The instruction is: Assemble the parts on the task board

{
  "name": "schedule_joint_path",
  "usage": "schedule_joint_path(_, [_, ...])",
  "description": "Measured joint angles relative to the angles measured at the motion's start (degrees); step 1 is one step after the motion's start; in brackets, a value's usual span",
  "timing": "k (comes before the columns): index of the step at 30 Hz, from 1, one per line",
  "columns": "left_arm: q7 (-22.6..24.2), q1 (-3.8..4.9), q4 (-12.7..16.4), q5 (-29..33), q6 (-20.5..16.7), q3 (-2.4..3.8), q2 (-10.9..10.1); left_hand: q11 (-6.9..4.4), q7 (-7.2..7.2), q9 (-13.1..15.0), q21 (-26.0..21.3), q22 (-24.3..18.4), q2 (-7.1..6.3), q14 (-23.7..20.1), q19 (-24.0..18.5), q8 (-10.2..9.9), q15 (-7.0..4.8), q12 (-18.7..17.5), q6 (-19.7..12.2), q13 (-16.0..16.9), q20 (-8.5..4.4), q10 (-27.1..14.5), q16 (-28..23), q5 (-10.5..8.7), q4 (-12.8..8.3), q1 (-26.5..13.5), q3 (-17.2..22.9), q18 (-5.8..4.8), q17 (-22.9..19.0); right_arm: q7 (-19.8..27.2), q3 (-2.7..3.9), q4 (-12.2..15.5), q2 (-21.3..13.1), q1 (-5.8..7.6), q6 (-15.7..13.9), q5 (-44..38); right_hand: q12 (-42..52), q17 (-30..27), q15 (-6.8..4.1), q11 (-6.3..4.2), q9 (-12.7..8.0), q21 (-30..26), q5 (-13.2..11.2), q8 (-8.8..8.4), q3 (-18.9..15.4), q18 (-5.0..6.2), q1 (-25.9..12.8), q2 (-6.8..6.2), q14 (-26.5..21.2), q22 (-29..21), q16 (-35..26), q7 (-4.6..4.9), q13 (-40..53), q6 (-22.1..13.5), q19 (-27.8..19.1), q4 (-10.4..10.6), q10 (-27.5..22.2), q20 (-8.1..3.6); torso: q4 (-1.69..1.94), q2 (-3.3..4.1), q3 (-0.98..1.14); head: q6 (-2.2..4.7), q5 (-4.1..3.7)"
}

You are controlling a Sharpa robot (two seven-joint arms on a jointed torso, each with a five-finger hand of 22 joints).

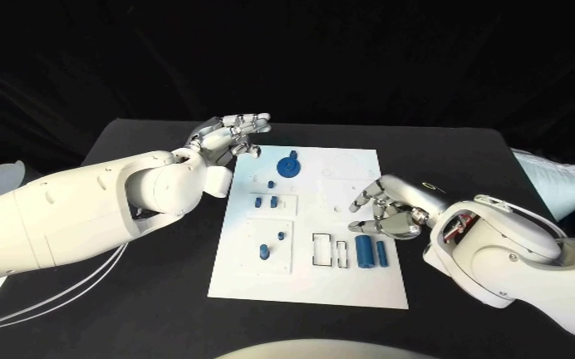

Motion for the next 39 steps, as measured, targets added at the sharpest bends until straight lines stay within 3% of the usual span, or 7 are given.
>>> schedule_joint_path(4, [0.0, 0.0, 0.2, 0.0, 0.0, -0.04, 0.0, 0.0, 0.0, 0.0, 0.0, 0.0, 0.0, 0.0, 0.0, 0.0, 0.0, 0.0, 0.0, 0.0, 0.0, 0.0, 0.0, 0.0, 0.0, 0.0, 0.0, 0.0, 0.0, -3.5, -0.52, 1.4, -2.9, -1.78, -0.6, 2.5, 17.3, 0.7, -0.29, 0.03, 0.9, 1.9, 3.4, 1.96, -3.2, 0.0, -1.4, 1.32, 0.1, 2.8, 2.5, -0.21, 19.6, 0.2, 0.5, 2.4, -0.1, -0.48, -0.66, -0.15, -0.19, 0.14, -0.92])
schedule_joint_path(6, [0.0, 0.0, 0.2, -0.1, 0.0, -0.08, 0.0, 0.0, 0.0, 0.0, 0.0, 0.0, 0.0, 0.0, 0.0, 0.0, 0.0, 0.0, 0.0, 0.0, 0.0, 0.0, 0.0, 0.0, 0.0, 0.0, 0.0, 0.0, 0.0, -5.1, -0.65, 1.7, -3.4, -2.34, -0.7, 2.7, 20.2, 0.7, -0.29, -0.06, 1.4, 2.4, 4.0, 2.68, -4.8, 0.0, -1.8, 1.68, 0.1, 3.6, 3.2, -0.21, 20.6, 0.2, 0.5, 3.5, -0.6, -0.48, -0.99, -0.22, -0.28, 0.15, -1.2])
schedule_joint_path(9, [0.0, 0.0, 0.2, -0.1, 0.0, -0.1, 0.1, 0.0, 0.0, 0.0, 0.0, 0.0, 0.0, 0.0, 0.0, 0.0, 0.0, 0.0, 0.0, 0.0, 0.0, 0.0, 0.0, 0.0, 0.0, 0.0, 0.0, 0.0, 0.0, -7.5, -0.76, 2.1, -3.6, -3.11, -0.9, 2.5, 20.8, 0.7, -0.29, -0.06, 2.2, 3.1, 4.0, 3.83, -7.0, -0.87, -1.8, 1.69, 0.1, 4.7, 3.9, -0.26, 20.6, -0.4, 0.6, 4.7, -0.6, -0.41, -1.44, -0.31, -0.37, 0.15, -1.37])
schedule_joint_path(12, [0.0, 0.0, 0.2, -0.1, 0.0, -0.12, 0.1, 0.0, 0.0, 0.0, 0.0, 0.0, 0.0, 0.0, 0.0, 0.0, 0.0, 0.0, 0.0, 0.0, 0.0, 0.0, 0.0, 0.0, 0.0, 0.0, 0.0, 0.0, 0.0, -9.5, -0.88, 2.3, -3.4, -3.75, -0.9, 1.7, 21.5, 0.7, -0.29, 0.03, 2.6, 3.5, 4.0, 4.46, -8.2, -0.87, -2.2, 2.12, 0.1, 5.5, 4.3, -0.09, 20.6, -0.6, 0.8, 5.0, -0.7, -0.14, -1.68, -0.38, -0.38, 0.11, -1.48])
schedule_joint_path(22, [0.0, -0.01, 0.1, -0.1, 0.1, -0.16, 0.1, 0.0, 0.0, 0.0, 0.0, 0.0, 0.0, 0.0, 0.0, 0.0, 0.0, 0.0, 0.0, 0.0, 0.0, 0.0, 0.0, 0.0, 0.0, 0.0, 0.0, 0.0, 0.0, -12.8, -0.9, 1.8, -1.3, -4.45, -0.5, -1.3, 23.0, 0.7, -0.29, 0.04, 3.4, 3.7, 4.0, 5.08, -9.4, -0.87, -2.5, 2.43, 0.1, 6.0, 4.8, -0.19, 20.6, -0.9, 0.8, 5.1, -0.7, -0.13, -1.48, -0.37, -0.38, -0.11, -1.33])
schedule_joint_path(39, [0.0, -0.01, 0.1, -0.2, 0.1, -0.2, 0.0, 0.0, 0.0, 0.0, -0.3, -0.2, 0.26, 0.0, 0.0, 0.0, 0.0, 0.3, 0.0, 0.1, 0.0, 0.0, 0.0, 0.0, -0.1, -0.3, -0.4, 0.0, -0.1, -14.3, -0.92, -1.6, 3.0, -6.2, 2.0, -4.9, 23.9, 0.6, -0.29, -0.08, 3.7, 4.0, 4.0, 5.3, -9.6, -0.87, -2.0, 2.93, 0.1, 6.1, 4.8, -0.2, 20.6, -1.3, 0.8, 4.9, -0.6, -0.12, -1.49, -0.29, -0.42, -0.55, -0.65])
